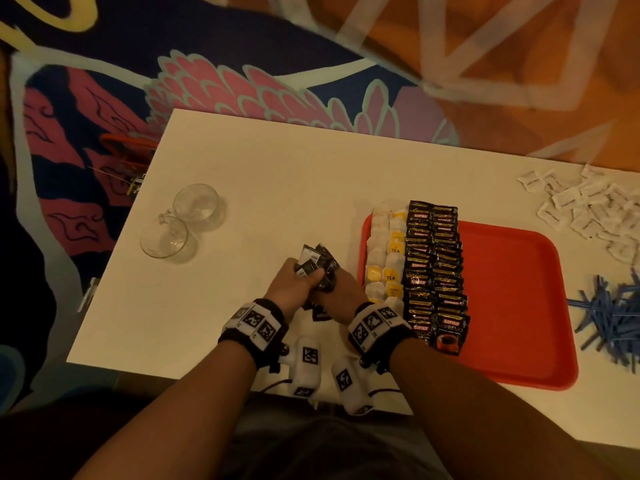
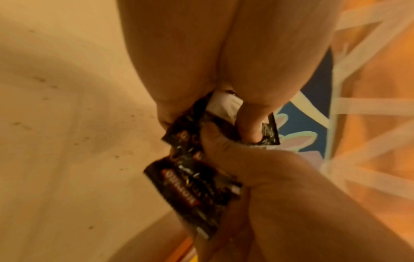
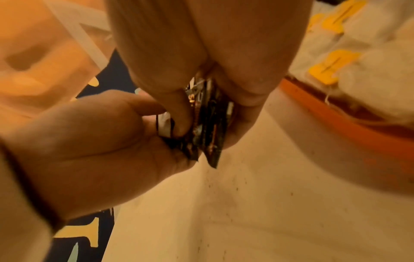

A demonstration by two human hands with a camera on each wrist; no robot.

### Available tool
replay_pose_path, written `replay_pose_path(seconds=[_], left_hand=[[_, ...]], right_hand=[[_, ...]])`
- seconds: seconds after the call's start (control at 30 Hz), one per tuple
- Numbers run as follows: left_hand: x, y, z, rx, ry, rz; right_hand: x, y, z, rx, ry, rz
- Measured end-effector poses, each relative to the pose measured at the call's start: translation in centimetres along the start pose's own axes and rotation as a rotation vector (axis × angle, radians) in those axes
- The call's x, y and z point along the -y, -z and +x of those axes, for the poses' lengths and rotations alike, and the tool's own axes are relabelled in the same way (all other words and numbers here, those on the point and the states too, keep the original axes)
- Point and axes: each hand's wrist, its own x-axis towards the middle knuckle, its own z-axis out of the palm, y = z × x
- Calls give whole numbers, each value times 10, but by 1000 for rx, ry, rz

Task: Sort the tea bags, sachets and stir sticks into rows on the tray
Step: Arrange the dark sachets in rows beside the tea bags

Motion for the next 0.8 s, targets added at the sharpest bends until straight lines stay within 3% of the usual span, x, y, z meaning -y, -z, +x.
replay_pose_path(seconds=[0.17,0.27,0.37,0.43,0.57,0.7,0.8], left_hand=[[-38,-22,-17,113,52,1],[-58,-35,-34,96,-4,37],[-68,-53,-48,41,-43,-71],[-72,-71,-61,118,14,-245],[-79,-108,-88,320,145,-613],[-80,-134,-101,378,102,-519],[-77,-155,-113,386,95,-543]], right_hand=[[3,32,-11,-97,20,201],[-2,51,-18,-173,32,247],[1,78,-35,-214,37,336],[2,95,-44,-199,32,392],[-1,128,-68,-153,76,276],[-20,164,-89,-242,79,27],[-30,188,-103,-265,41,168]])
